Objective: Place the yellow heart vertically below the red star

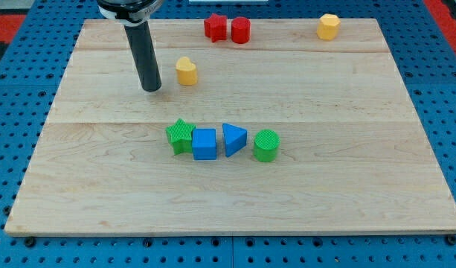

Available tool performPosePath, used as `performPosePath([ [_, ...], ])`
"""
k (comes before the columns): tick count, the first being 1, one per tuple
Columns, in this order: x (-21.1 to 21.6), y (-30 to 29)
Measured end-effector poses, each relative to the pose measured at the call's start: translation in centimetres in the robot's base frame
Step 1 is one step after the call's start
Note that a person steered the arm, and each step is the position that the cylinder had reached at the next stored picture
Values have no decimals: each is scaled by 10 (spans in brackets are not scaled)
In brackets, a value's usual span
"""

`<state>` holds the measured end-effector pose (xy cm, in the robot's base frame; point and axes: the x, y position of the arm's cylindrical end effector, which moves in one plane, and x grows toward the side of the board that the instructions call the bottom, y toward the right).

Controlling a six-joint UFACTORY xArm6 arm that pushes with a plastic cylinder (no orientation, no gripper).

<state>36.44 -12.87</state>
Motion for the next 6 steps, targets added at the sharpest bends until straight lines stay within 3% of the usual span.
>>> performPosePath([
  [1, -22, 11],
  [6, -33, 61],
])
